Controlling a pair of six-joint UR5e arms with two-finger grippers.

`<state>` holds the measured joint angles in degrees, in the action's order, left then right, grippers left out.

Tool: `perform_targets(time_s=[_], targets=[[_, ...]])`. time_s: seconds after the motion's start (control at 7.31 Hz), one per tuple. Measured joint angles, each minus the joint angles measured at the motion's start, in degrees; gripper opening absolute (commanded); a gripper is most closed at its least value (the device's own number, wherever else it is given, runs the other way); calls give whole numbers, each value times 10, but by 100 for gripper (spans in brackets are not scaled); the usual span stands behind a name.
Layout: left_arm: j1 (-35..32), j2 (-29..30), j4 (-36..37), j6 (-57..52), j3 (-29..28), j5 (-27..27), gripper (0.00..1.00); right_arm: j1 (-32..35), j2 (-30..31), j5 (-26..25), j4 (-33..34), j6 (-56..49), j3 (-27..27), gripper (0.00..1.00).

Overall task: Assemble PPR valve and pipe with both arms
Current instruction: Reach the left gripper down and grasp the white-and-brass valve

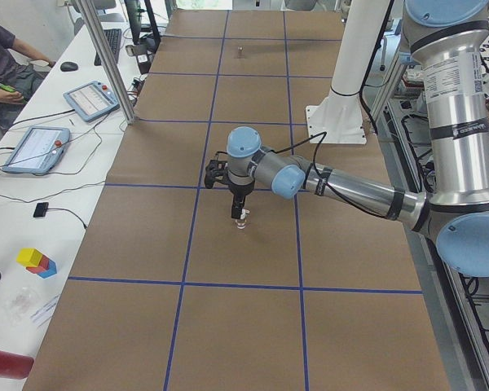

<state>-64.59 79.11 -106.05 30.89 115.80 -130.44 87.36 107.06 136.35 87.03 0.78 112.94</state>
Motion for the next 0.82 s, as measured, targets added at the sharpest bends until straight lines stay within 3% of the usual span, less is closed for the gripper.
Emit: perform_targets(time_s=[0.27, 0.82], targets=[[68, 22, -24, 63, -22, 49, 100, 0, -1, 1, -3, 1, -1, 100], [113, 40, -31, 94, -67, 59, 99, 0, -2, 1, -4, -2, -2, 100]])
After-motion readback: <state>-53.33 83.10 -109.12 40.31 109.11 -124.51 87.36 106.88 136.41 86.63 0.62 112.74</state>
